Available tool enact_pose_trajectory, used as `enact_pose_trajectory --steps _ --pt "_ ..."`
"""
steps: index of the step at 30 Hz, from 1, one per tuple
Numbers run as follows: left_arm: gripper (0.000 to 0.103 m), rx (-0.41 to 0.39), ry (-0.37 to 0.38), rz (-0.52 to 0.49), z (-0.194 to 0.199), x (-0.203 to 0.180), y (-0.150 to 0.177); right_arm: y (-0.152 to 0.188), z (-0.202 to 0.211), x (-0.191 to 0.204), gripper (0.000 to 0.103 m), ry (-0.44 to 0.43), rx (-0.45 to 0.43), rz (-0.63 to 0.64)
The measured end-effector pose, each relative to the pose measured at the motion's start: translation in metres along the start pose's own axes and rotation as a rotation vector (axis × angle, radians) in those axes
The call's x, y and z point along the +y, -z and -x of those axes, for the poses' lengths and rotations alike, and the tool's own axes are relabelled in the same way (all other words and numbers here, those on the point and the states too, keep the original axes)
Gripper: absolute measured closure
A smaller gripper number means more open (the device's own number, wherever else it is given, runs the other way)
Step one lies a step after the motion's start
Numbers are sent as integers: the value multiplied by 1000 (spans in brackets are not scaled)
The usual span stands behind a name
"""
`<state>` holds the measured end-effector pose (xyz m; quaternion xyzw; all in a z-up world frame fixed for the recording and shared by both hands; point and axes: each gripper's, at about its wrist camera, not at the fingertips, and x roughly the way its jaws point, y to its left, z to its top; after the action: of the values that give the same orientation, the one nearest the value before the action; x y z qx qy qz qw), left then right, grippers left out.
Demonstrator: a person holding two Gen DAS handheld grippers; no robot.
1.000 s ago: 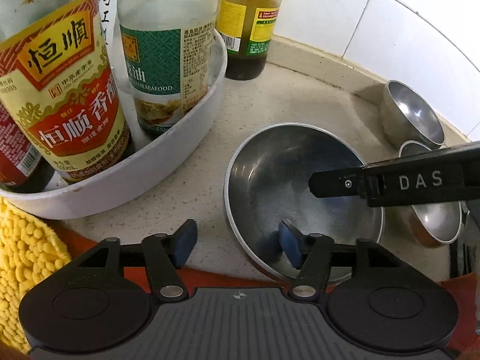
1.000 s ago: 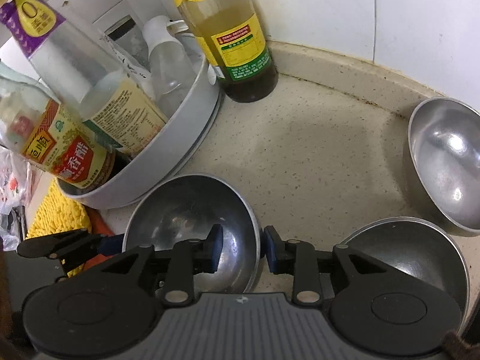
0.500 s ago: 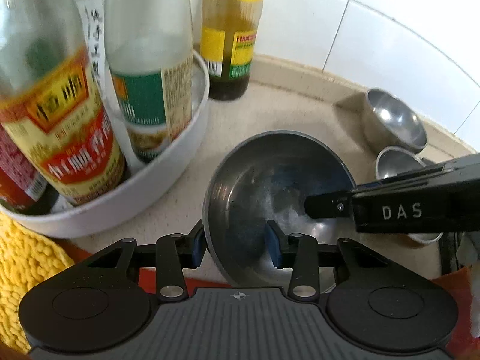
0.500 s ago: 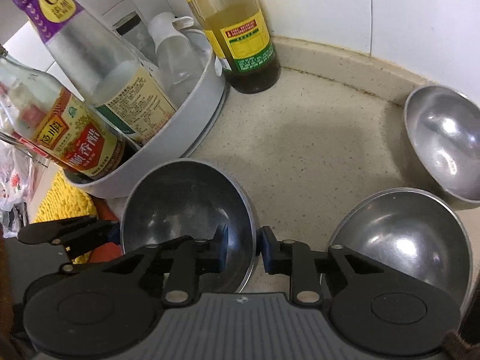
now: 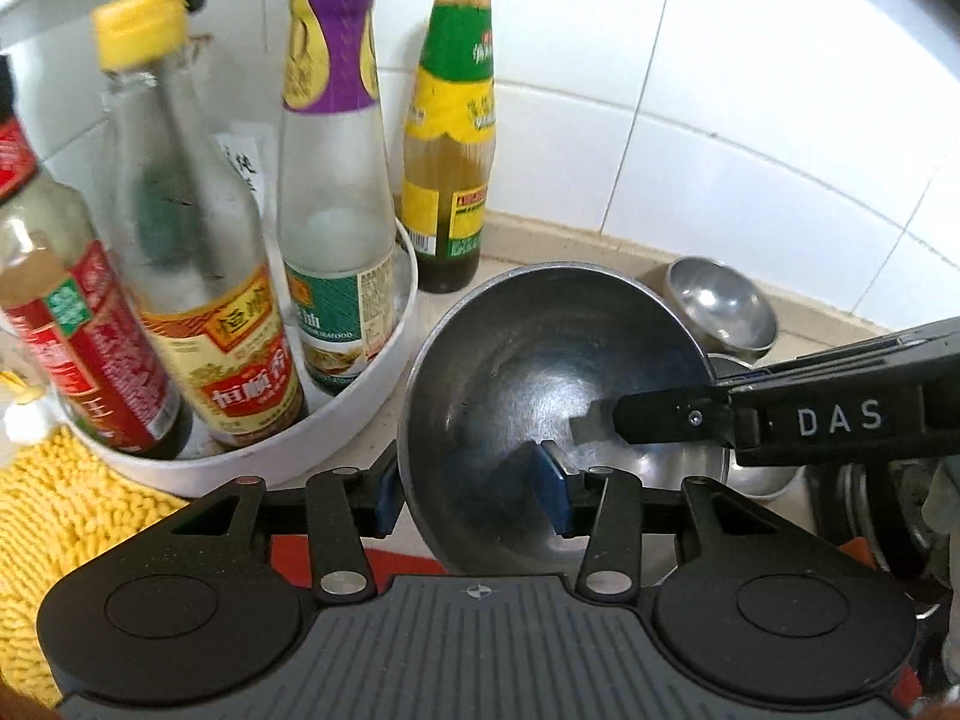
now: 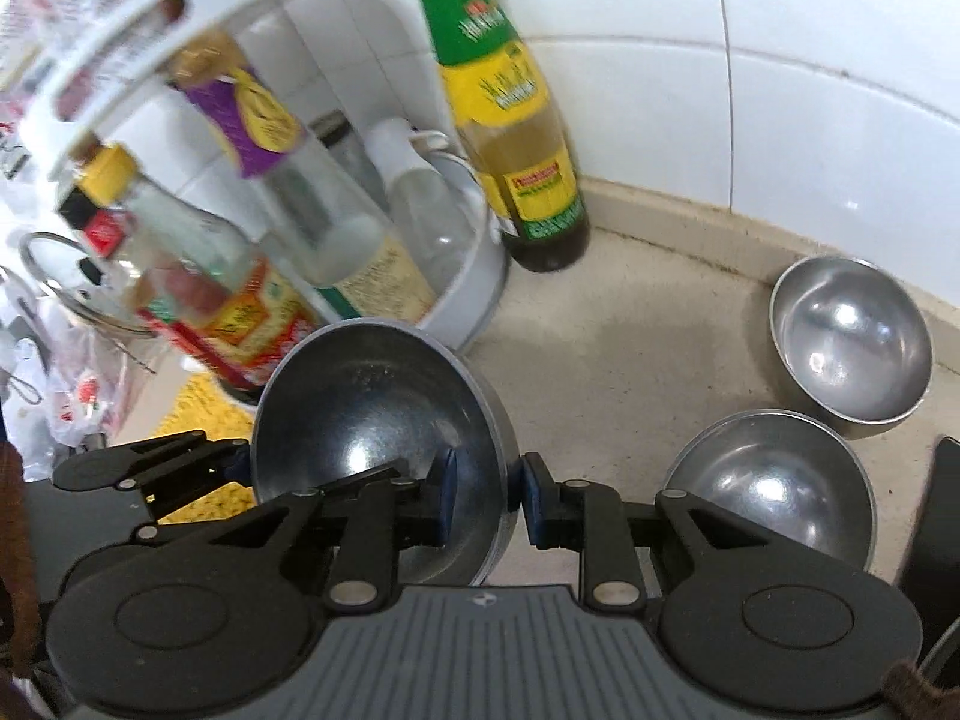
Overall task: Organize plates and bowls
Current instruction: 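Lift the steel bowl with both grippers and lower it onto the plate stack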
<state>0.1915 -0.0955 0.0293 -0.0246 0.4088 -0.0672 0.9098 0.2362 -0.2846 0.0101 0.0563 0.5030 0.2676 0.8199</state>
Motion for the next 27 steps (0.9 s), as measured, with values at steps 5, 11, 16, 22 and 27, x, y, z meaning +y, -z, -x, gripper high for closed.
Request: enact_pose_trajectory --steps 5,11,16,22,27 --pt "49 -7 48 -36 22 -6 16 16 26 18 81 14 -27 13" --pt "48 -2 133 -87 50 -6 42 51 47 31 81 67 -26 -33" --pt "46 26 186 -132 72 -3 65 85 65 50 81 95 -16 -79" --pt "46 50 224 -170 89 3 88 125 74 75 81 119 16 -116" --pt "46 76 233 -188 90 5 104 148 73 83 81 133 37 -163"
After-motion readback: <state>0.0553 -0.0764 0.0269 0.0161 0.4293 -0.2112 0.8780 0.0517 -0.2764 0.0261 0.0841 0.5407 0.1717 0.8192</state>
